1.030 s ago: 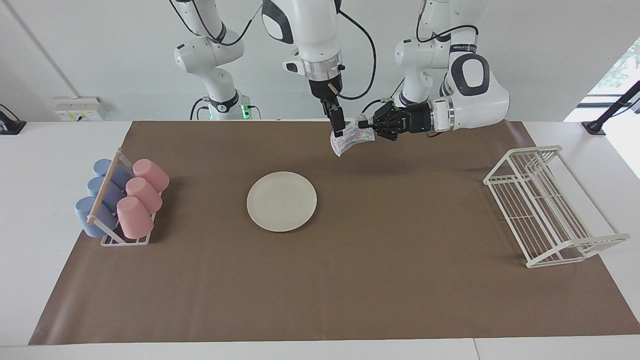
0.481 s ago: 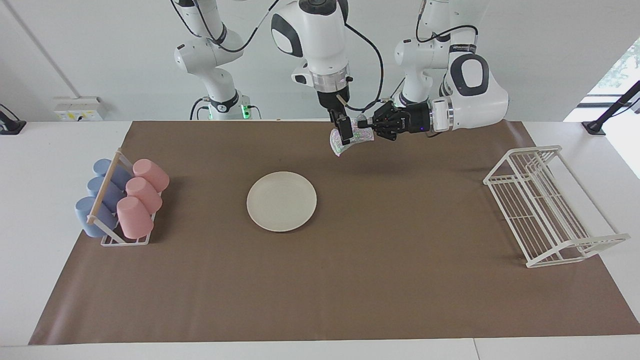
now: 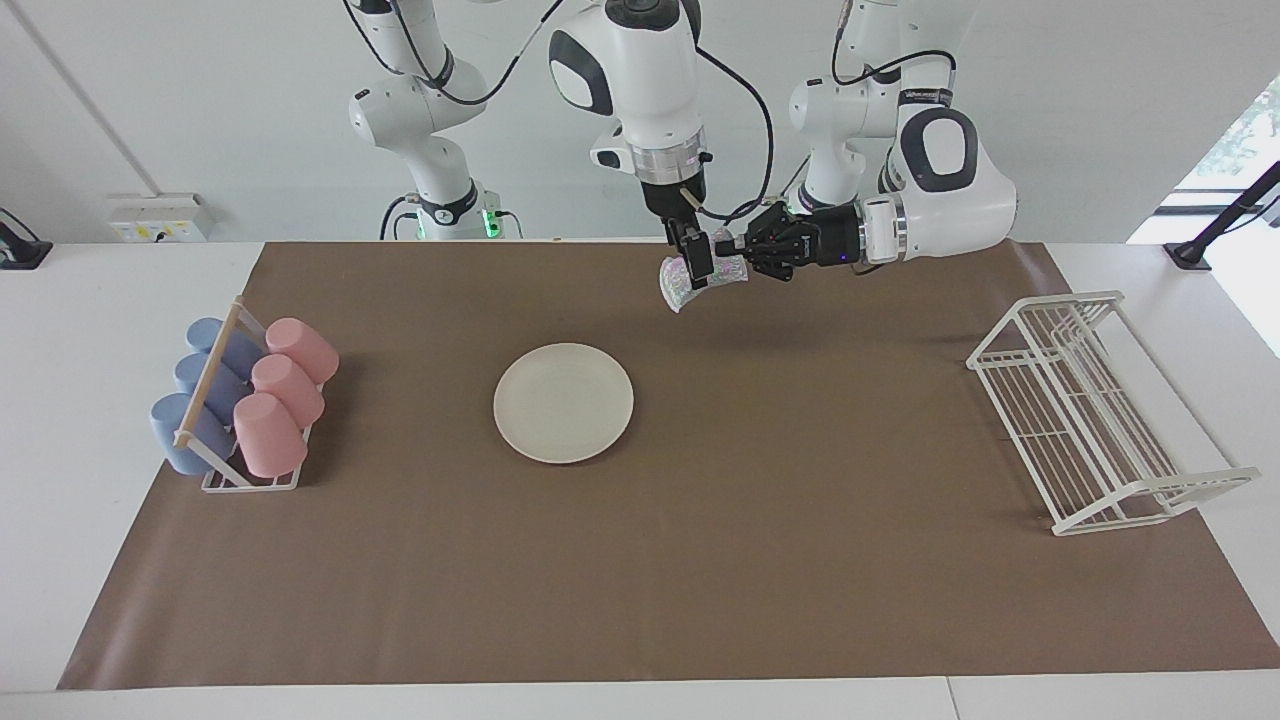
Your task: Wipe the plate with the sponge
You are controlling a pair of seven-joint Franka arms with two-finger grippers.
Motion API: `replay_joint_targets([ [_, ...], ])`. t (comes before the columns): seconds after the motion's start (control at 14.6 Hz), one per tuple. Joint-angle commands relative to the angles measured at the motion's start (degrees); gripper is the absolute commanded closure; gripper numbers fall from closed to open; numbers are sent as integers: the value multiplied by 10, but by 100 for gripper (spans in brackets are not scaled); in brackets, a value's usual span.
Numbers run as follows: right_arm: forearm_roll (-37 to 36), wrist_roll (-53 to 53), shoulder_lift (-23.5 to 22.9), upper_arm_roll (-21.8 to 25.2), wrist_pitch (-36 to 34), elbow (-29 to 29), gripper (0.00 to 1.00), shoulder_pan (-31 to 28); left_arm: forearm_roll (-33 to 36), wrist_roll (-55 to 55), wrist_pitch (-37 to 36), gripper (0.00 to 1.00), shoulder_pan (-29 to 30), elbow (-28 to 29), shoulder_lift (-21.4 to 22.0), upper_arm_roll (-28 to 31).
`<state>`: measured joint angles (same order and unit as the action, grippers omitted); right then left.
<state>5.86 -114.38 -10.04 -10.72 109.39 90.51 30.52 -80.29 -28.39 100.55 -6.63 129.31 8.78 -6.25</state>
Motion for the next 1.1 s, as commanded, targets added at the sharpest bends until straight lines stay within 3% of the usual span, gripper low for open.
replay_joint_targets([
  [0.0, 7, -8, 0, 0, 16, 8, 26, 2, -12, -12, 4, 100, -10, 16, 12, 6],
  [0.07, 6, -5, 0, 0, 18, 8, 39, 2, -12, -12, 4, 100, -10, 16, 12, 6],
  [0.14, 6, -2, -1, 0, 20, 6, 64, 2, -12, -12, 4, 100, -10, 16, 12, 6],
  [0.27, 6, -3, 0, 0, 28, 7, 100, 2, -11, -12, 5, 100, -10, 16, 12, 7],
  [0.69, 6, 7, -1, 0, 31, 8, 100, 1, -7, -11, 4, 100, -11, 16, 13, 6],
  [0.76, 6, 7, -1, 0, 31, 8, 100, 0, -7, -11, 5, 83, -12, 16, 14, 5],
  [0.82, 6, 8, -1, 0, 31, 8, 100, 0, -6, -4, 8, 22, -17, 16, 17, 4],
  [0.89, 6, 8, -1, 0, 31, 8, 100, 0, -6, -3, 7, 0, -17, 16, 18, 4],
  [1.03, 6, 14, -1, 0, 30, 8, 100, -1, -3, -4, 5, 0, -16, 16, 18, 4],
])
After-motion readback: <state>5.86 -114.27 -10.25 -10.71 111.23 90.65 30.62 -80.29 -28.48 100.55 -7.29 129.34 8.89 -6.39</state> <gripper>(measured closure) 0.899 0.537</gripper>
